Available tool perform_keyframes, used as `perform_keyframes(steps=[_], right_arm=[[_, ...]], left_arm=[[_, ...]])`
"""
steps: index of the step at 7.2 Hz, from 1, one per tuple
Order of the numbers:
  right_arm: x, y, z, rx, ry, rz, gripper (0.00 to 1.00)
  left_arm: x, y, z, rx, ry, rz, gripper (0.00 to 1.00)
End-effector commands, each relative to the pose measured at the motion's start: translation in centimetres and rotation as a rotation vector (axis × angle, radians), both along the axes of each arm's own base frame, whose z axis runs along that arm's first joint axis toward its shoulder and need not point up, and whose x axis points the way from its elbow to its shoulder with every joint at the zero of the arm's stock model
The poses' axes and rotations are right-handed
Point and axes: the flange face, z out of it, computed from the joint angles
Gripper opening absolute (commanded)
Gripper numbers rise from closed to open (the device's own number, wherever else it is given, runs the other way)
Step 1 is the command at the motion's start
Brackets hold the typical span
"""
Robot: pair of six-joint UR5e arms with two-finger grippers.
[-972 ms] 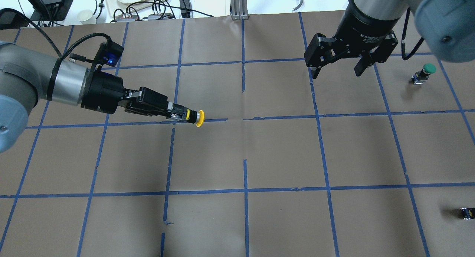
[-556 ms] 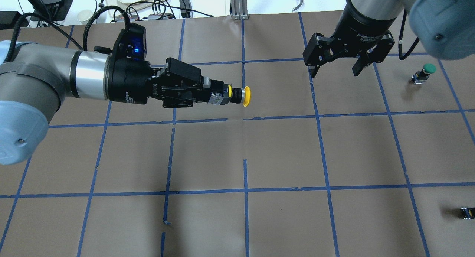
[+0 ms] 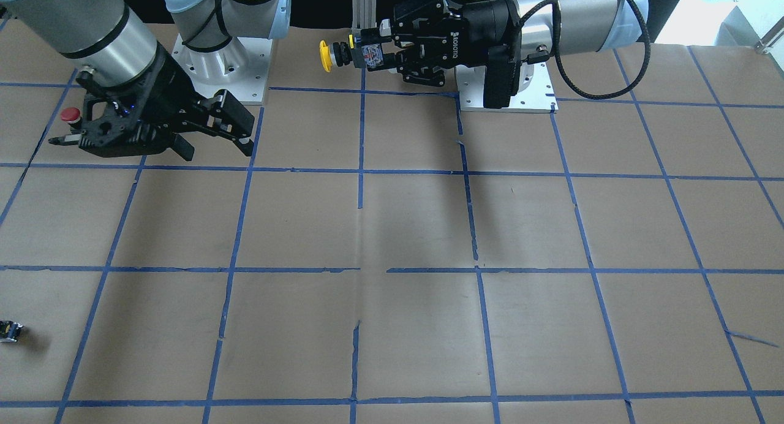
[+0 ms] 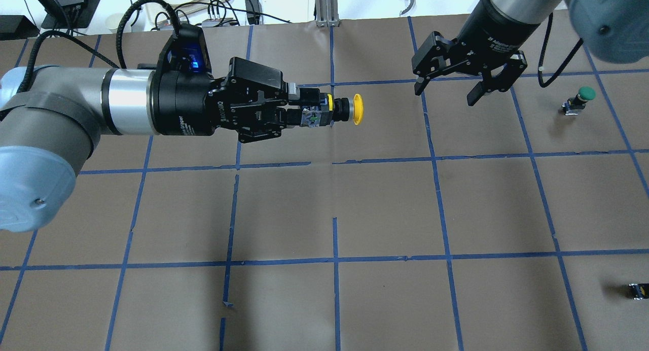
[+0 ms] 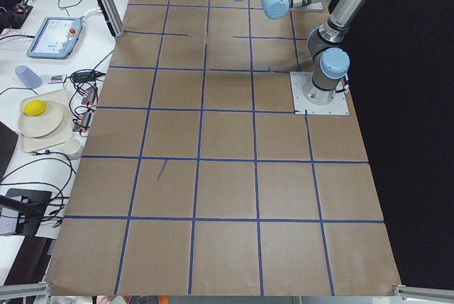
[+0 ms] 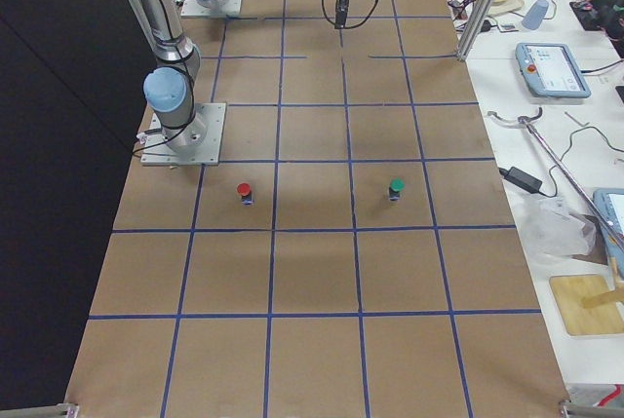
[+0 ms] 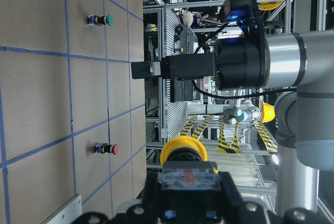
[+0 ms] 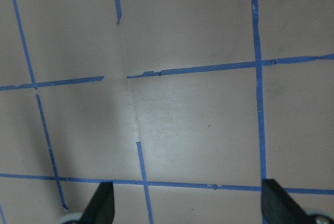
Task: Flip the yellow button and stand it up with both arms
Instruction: 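Lift the yellow button with the left gripper and carry it toward the table's middle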
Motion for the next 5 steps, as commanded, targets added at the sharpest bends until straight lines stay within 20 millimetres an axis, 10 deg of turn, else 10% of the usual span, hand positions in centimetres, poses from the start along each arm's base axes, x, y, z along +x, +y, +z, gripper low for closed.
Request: perform_keyframes(steps=[1, 5], right_arm=[[-2.1, 1.0, 0.6, 0.11, -0.231, -0.112, 0.99], [-1.0, 5.1, 1.1, 0.638, -0.744, -0.495, 0.99]], left_arm=[[-0.1, -0.1, 0.3, 0.011, 0.036, 0.013, 0.16], [0.0, -0.6, 0.1, 0.052, 0.063, 0.028, 0.16]])
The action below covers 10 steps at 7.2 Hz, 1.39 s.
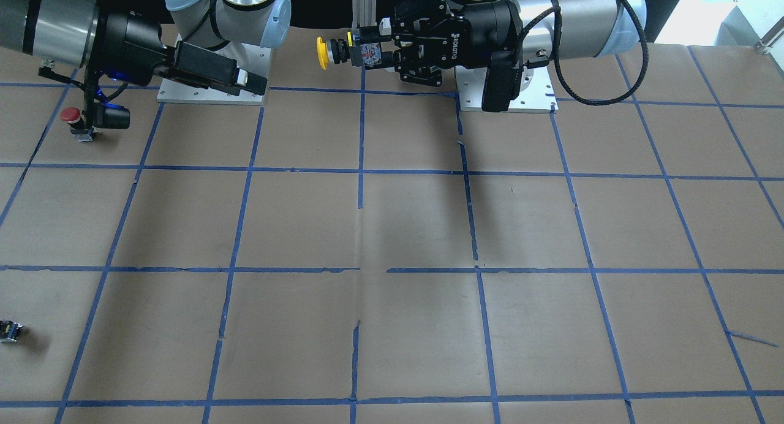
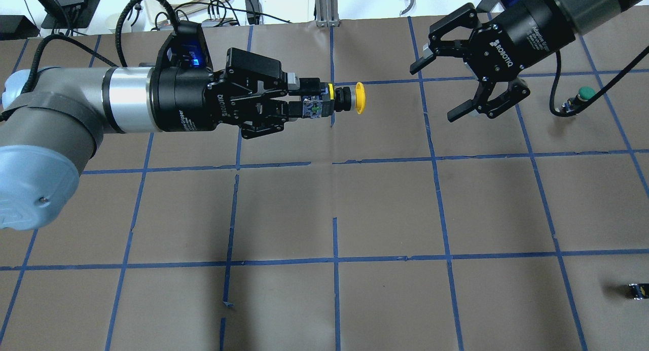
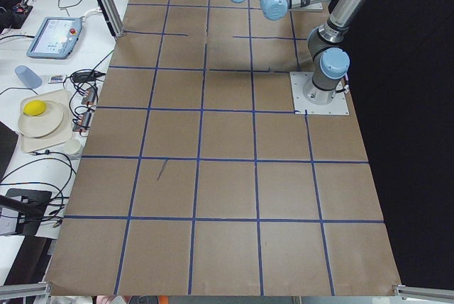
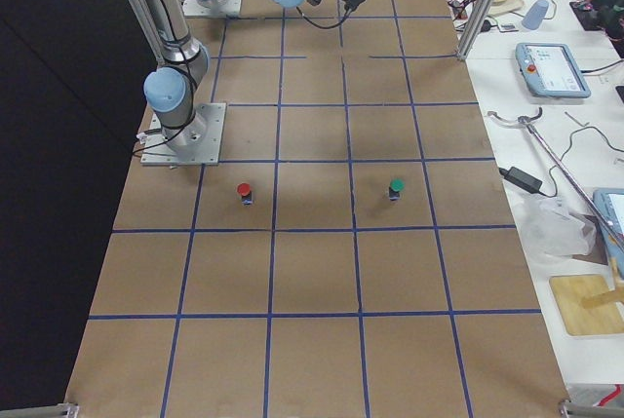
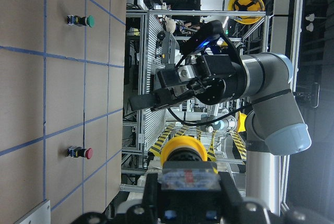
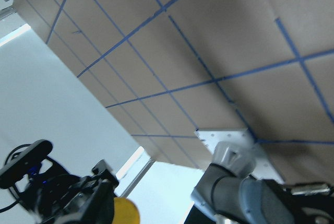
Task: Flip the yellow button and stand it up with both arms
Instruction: 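Bring the open right gripper to the yellow cap held by the left gripper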
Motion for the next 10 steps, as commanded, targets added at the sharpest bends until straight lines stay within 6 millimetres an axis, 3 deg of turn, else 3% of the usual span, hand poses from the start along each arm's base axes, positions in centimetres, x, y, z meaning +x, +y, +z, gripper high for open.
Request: perform_keyframes(steps=[1, 6, 10], right_arm=[[1.6, 1.4, 0.5, 0.24, -0.208, -0.157, 0.99], [4.8, 2.2, -0.2, 0.264, -0.248, -0.145, 0.98], [5.9, 2.2, -1.0, 0.247, -0.243, -0.118, 0.92]], left_arm=[[0.0, -0.1, 0.1, 0.02, 0.021, 0.01, 0.16], [0.0, -0.2, 0.2, 0.03, 0.026, 0.013, 0.16], [0.0, -0.3, 0.5, 0.034, 0.057, 0.023, 0.16]])
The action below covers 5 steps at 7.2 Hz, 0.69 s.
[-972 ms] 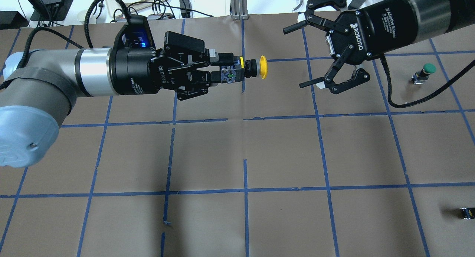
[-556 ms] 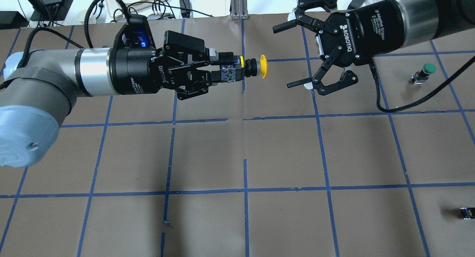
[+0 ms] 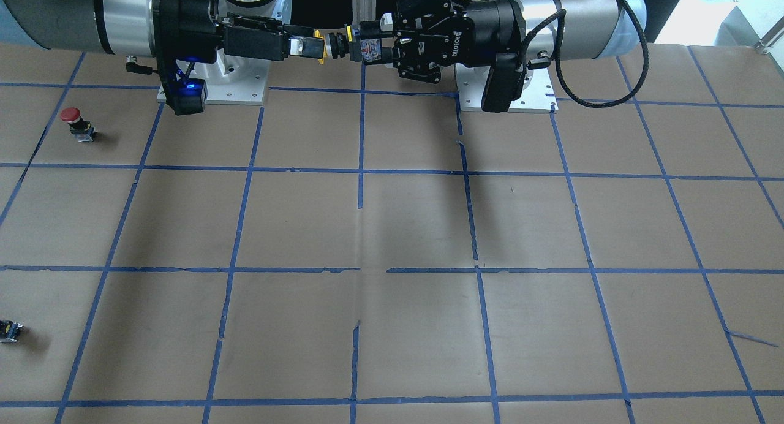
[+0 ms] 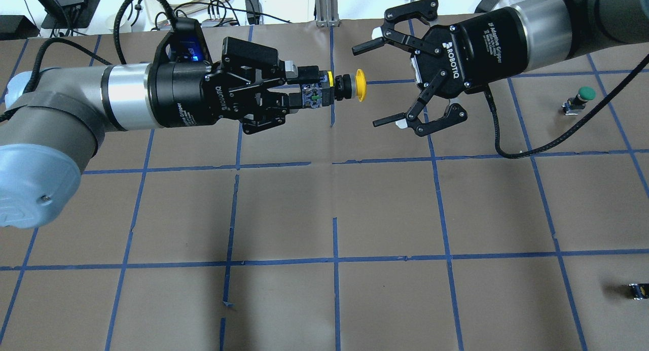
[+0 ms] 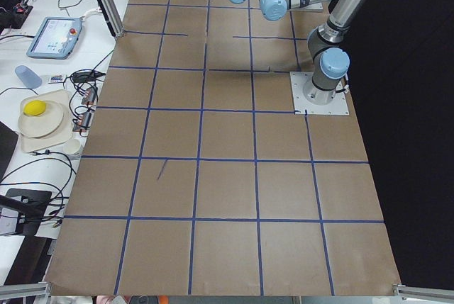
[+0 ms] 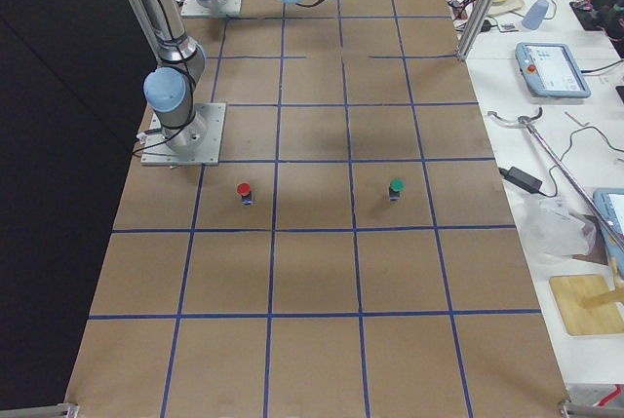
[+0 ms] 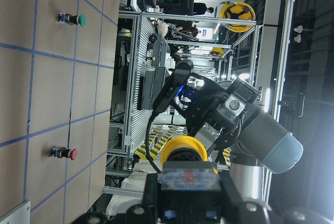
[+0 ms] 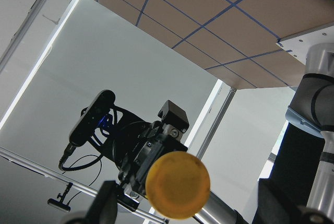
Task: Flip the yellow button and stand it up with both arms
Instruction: 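Bring the open right gripper to the yellow cap held by the left gripper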
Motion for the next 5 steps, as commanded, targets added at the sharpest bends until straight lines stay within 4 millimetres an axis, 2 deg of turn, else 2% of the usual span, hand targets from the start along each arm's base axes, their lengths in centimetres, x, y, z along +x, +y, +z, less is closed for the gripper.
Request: perform_keyframes(steps=[1, 2, 5], right_arm=[[0.31, 0.24, -0.29, 0.008, 0.001, 0.006, 0.86], [0.3, 0.04, -0.23, 0.039, 0.006, -0.008, 0.75], [0.52, -0.69, 0.3, 0.053, -0.055, -0.085, 0.72]], left_arm=[[0.02, -0.05, 0.04, 0.001, 0.006, 0.003, 0.16], [0.02, -0.03, -0.03, 0.001, 0.006, 0.003, 0.16], [0.01, 0.06, 0.11, -0.003, 0.007, 0.003, 0.16]])
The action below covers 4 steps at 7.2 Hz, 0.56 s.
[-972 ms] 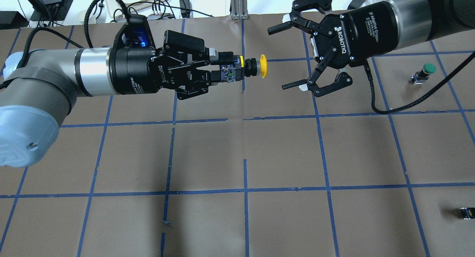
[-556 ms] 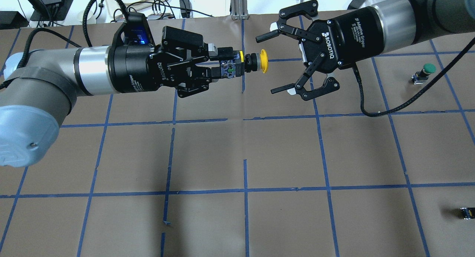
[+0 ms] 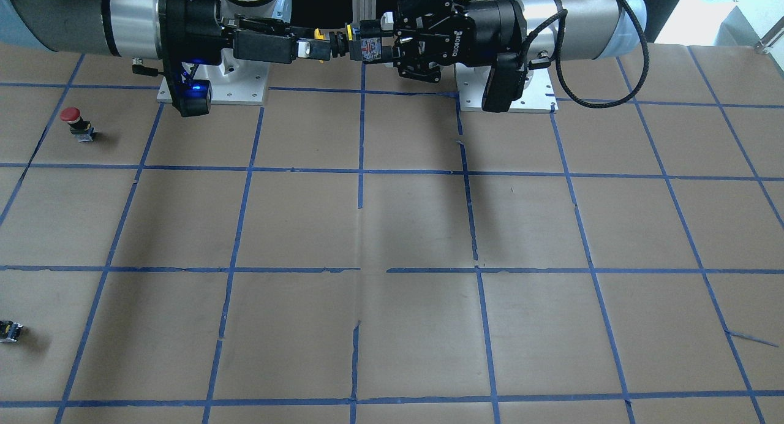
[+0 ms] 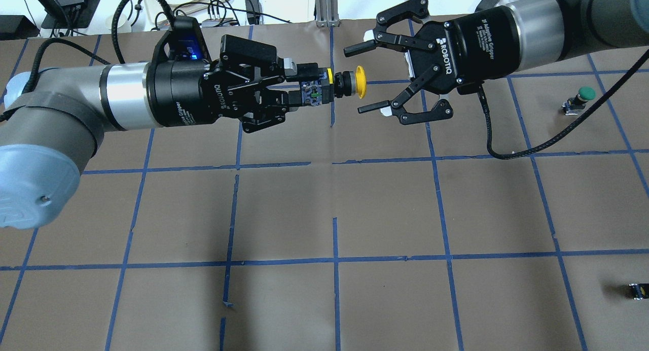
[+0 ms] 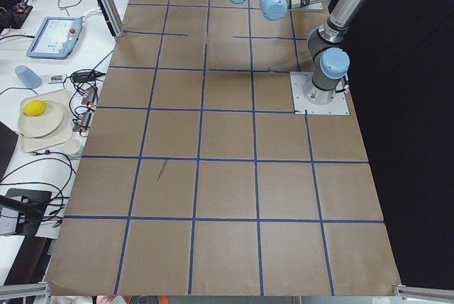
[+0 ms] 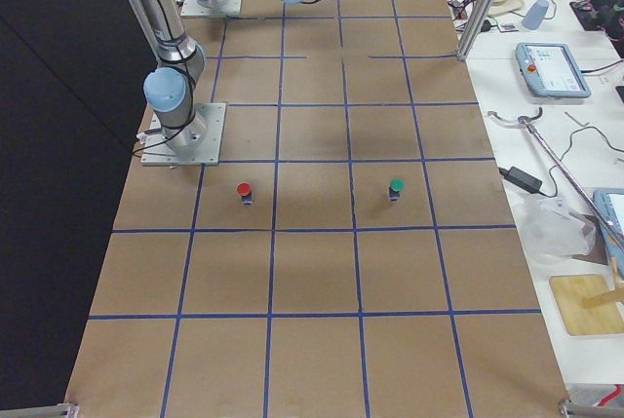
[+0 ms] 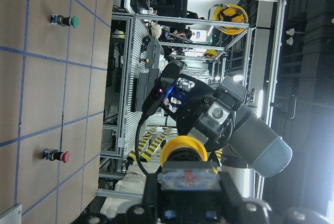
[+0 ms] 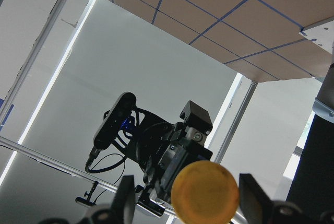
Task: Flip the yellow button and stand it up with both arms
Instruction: 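Bring the open right gripper to the yellow cap held by the left gripper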
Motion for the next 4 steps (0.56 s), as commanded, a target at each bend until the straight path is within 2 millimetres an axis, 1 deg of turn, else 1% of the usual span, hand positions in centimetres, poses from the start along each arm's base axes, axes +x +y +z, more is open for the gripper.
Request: perform_keyframes(steps=[1, 2, 3, 4], right_arm=[[0.04, -0.07, 0.16, -0.002, -0.009, -0.012, 0.54], [0.04, -0.07, 0.16, -0.002, -0.009, -0.012, 0.32], [0.03, -0.04, 0.14, 0.0, -0.007, -0.009, 0.27], [0.03, -0.02, 0.13, 0.001, -0.007, -0.009, 0.25]], left_arm=[[0.0, 0.03, 0.05, 0.0, -0.001, 0.0, 0.16], [-0.07, 0.06, 0.05, 0.0, -0.001, -0.002, 0.16], [0.0, 0.03, 0.05, 0.0, -0.001, 0.0, 0.16], [-0.01, 0.07, 0.11, -0.001, -0.001, 0.0, 0.16]])
